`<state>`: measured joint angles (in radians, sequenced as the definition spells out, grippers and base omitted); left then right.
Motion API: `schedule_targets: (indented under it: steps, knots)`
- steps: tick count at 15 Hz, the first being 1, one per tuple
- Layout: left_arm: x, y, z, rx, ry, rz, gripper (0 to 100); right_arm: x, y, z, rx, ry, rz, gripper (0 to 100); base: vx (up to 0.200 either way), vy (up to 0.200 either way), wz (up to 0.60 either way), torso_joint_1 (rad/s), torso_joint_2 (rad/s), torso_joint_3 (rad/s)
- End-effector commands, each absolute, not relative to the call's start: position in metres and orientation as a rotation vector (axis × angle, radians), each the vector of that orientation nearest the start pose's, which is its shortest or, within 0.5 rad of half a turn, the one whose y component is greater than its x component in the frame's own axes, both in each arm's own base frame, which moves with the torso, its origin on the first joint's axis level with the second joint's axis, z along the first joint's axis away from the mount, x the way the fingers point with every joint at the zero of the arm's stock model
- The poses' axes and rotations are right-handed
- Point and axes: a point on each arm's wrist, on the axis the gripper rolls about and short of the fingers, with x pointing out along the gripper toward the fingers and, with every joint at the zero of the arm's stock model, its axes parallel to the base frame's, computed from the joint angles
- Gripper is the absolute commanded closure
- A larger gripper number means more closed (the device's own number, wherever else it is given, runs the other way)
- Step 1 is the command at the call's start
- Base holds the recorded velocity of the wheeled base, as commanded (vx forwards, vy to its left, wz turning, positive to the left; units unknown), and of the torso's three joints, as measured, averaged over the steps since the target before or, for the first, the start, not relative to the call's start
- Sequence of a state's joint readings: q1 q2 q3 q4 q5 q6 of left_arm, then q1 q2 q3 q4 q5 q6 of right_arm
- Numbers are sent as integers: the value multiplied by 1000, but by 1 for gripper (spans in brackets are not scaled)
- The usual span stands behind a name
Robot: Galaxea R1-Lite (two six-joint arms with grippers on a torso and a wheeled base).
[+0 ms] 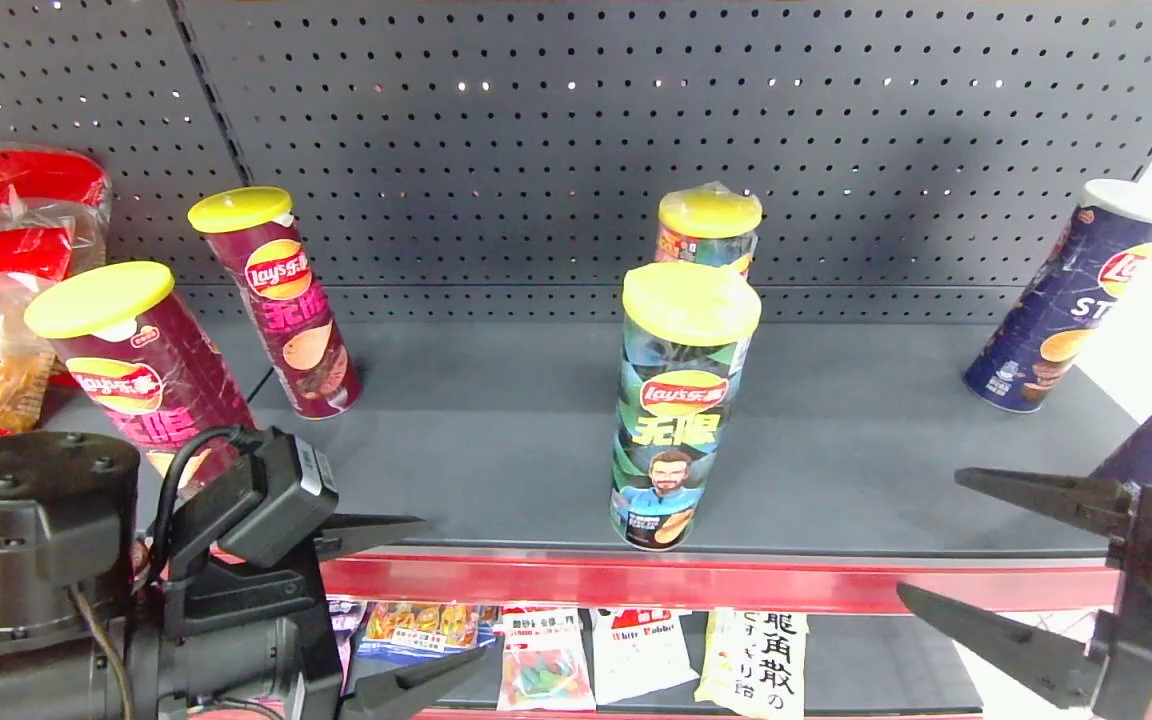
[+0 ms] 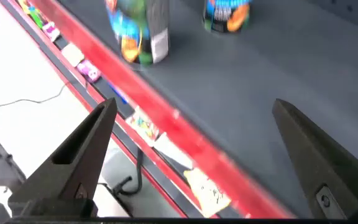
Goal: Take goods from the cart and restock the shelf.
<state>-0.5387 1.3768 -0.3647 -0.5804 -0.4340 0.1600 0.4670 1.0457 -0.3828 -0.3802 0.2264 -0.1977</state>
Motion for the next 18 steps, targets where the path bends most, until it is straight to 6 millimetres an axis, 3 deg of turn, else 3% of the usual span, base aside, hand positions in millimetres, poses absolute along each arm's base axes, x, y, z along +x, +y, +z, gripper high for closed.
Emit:
schedule_targets:
  steps: [1,9,18]
  knots:
    - [152,-102,143,167,369,-995,0,93,52,173,-223,187,704,0,0,0,0,0,0,0]
    - [125,-86,138,163,354,-990,0,78,41,172,-273,156,645,0,0,0,0,0,0,0]
    - [131,-89,138,165,366,-987,0,76,36,168,-332,192,575,0,0,0,0,0,0,0]
